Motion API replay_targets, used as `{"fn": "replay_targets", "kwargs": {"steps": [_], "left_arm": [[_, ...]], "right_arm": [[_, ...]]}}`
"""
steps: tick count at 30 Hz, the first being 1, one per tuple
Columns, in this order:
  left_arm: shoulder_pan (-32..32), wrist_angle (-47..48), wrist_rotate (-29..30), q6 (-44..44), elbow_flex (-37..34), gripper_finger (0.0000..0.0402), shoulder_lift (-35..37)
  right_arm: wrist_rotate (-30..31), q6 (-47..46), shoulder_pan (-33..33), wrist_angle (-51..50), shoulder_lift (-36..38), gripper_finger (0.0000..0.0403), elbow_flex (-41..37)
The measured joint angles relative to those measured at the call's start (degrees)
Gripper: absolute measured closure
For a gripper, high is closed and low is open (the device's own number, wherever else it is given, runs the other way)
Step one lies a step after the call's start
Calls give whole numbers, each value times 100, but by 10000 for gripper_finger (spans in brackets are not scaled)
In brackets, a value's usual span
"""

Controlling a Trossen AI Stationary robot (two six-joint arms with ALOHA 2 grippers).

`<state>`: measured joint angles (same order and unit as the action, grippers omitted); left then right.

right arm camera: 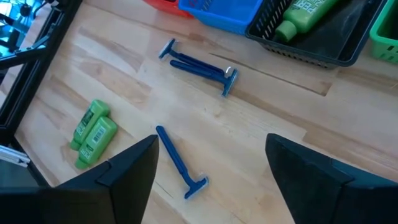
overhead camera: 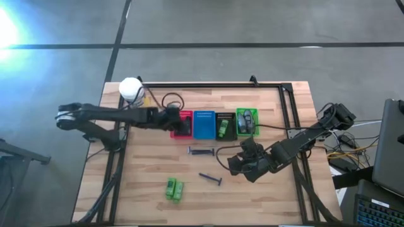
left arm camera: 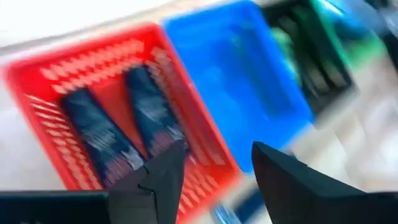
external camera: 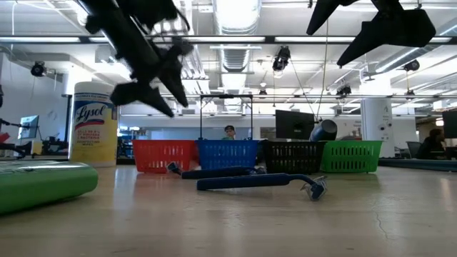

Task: Pick & Place Travel size toiletries
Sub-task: Put the shampoo into the black basket

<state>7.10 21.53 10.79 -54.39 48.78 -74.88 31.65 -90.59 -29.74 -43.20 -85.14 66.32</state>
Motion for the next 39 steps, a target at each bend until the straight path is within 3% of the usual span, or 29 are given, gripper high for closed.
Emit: {"fn": "replay_targets", "kwargs": {"steps": [8, 13, 17, 22, 28, 34, 39], "left_arm": [[-1945, 1017, -401, -308, -18, 214, 404], [-3246, 1348, -250, -1824, -23, 201, 64], [-3882, 1299, -226, -3016, 10, 163, -393], [-4272, 1150, -436, -3993, 209, 98, -1076], [-4495, 1002, -719, -4118, 850, 49, -1923], [-4651, 1044, -700, -4153, 1325, 59, -2567], [-4731, 1082, -674, -4213, 1459, 87, -2676]], "right_arm": [[-31, -19, 1, -8, 0, 112, 0], [-65, 67, 2, -9, -15, 126, 0], [-64, 86, 2, -7, -15, 135, 0], [-64, 123, 2, -7, -15, 140, 0], [-92, 197, 0, -7, -15, 128, 0], [-198, 278, -19, -5, -15, 114, -2], [-236, 328, -76, -2, -15, 106, -2]]}}
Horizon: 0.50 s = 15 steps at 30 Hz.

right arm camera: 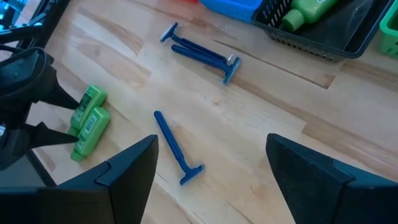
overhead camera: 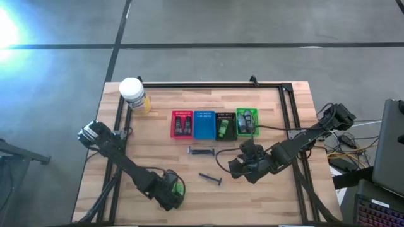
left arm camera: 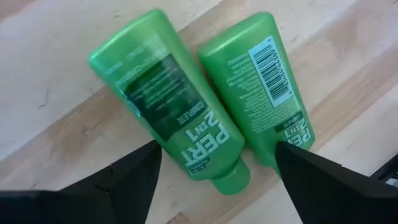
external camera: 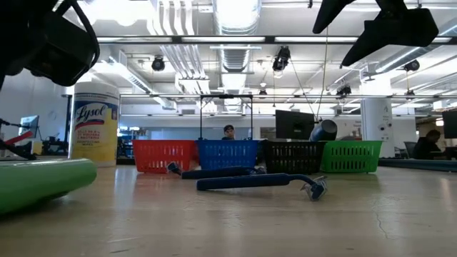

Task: Pick & Place Travel size toiletries
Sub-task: Put the shampoo into the black basket

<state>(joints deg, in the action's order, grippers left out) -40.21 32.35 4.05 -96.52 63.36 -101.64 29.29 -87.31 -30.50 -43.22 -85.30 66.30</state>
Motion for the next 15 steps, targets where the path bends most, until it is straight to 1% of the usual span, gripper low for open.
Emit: {"fn": "replay_targets", "kwargs": {"steps": [2, 5, 10, 15], "left_arm": [[0, 47, 33, 2, -7, 97, 67], [-5, 222, 243, -1, -63, 104, 201], [-11, 644, 325, -69, -80, 105, 310], [-15, 629, 329, -39, -84, 106, 312]], "right_arm": [[-51, 26, -2, -3, 0, 103, 0], [-89, 68, -2, 0, 0, 104, -6], [-89, 72, -2, -5, 0, 119, -9], [-85, 72, 0, -7, 0, 134, -9]]}}
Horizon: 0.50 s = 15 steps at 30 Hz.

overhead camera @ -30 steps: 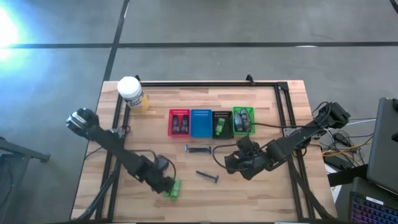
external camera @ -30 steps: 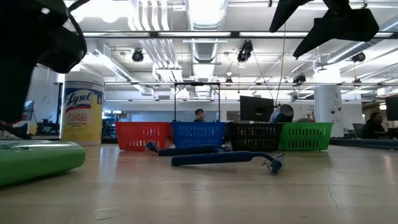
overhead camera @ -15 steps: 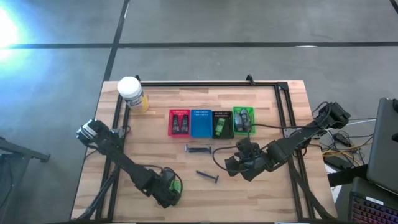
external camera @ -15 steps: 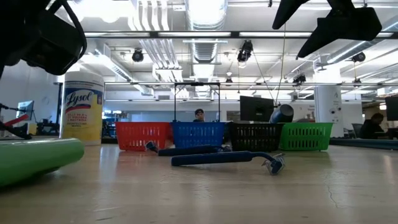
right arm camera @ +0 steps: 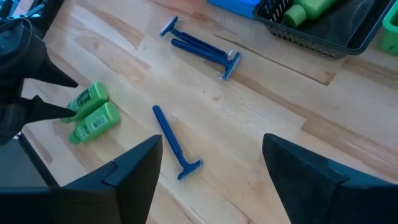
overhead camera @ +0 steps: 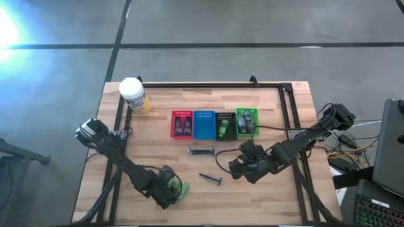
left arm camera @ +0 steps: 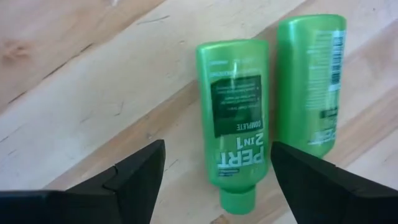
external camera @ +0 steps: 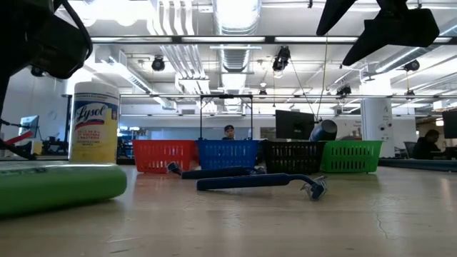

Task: Pick & Place Travel size toiletries
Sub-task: Put the shampoo into the black basket

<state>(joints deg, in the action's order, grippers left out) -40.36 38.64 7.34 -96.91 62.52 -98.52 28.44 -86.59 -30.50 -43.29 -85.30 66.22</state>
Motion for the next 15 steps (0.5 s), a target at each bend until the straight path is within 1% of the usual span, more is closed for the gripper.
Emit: {"fn": "replay_targets", "kwargs": {"steps": [6, 12, 15], "left_arm": [[2, -80, 6, 175, -34, 106, -2], [2, -452, 6, 454, -177, 106, -2], [2, -479, 6, 602, -295, 106, -2]], "right_arm": [[5, 0, 0, 2, 0, 145, -56], [-13, -150, 0, 5, 0, 146, -226], [-244, -177, 0, 13, 0, 139, -296]]}}
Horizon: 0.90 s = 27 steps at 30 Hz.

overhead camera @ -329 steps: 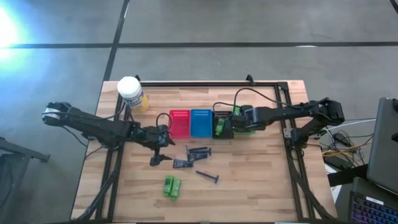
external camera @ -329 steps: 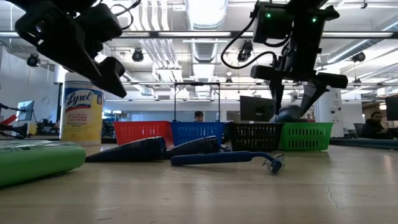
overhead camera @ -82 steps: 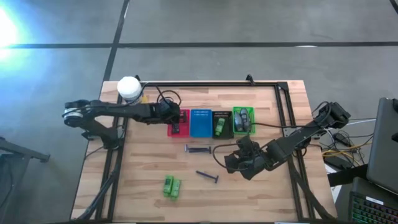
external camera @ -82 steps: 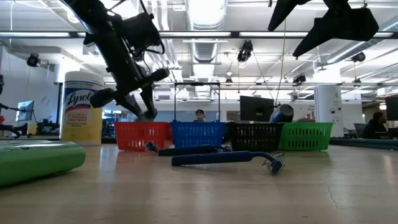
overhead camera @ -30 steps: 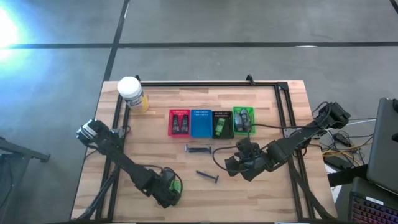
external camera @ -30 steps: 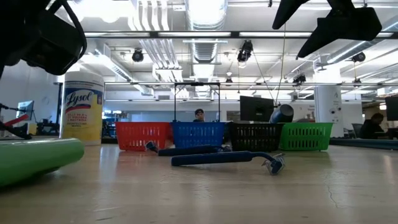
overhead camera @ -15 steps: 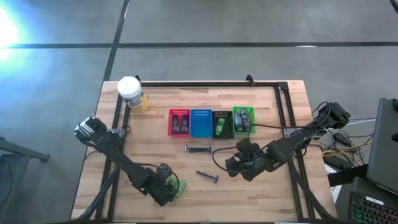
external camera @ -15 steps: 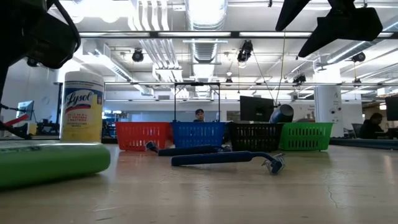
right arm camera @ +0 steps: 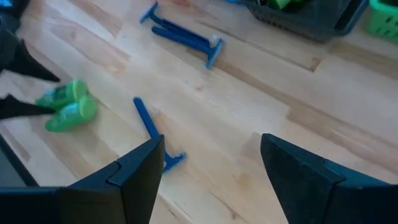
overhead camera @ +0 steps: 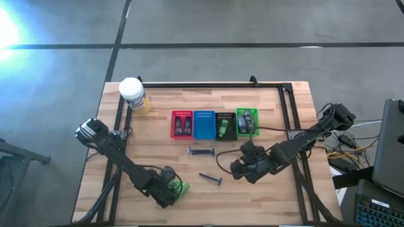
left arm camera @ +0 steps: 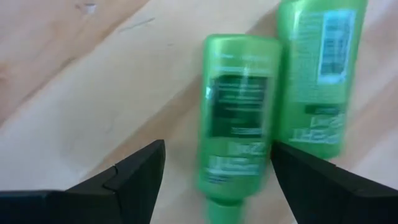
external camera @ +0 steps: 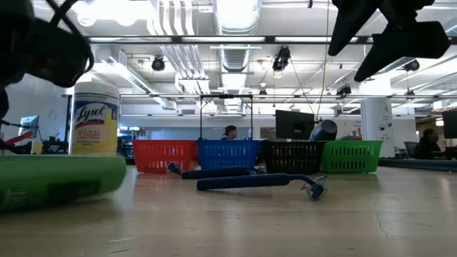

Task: Pick & Place Travel size toiletries
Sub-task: Put the shampoo into the black basket

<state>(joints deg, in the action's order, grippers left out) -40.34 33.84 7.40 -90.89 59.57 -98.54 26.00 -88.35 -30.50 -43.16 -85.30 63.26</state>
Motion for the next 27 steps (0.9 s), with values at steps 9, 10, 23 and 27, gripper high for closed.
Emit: {"fn": "replay_targets", "kwargs": {"steps": [9, 10, 23, 27], "left_arm": [[11, -35, -145, 542, -240, 106, 17], [13, -33, -147, 550, -240, 106, 17], [26, 3, -128, 679, -251, 106, 11], [26, 9, -102, 697, -251, 106, 7]], "right_arm": [[-46, 147, -153, 275, 0, 111, -6], [-45, 171, -153, 300, 0, 109, -6], [115, 746, -149, 949, 15, 91, 66], [208, 992, -149, 954, 17, 100, 174]]}}
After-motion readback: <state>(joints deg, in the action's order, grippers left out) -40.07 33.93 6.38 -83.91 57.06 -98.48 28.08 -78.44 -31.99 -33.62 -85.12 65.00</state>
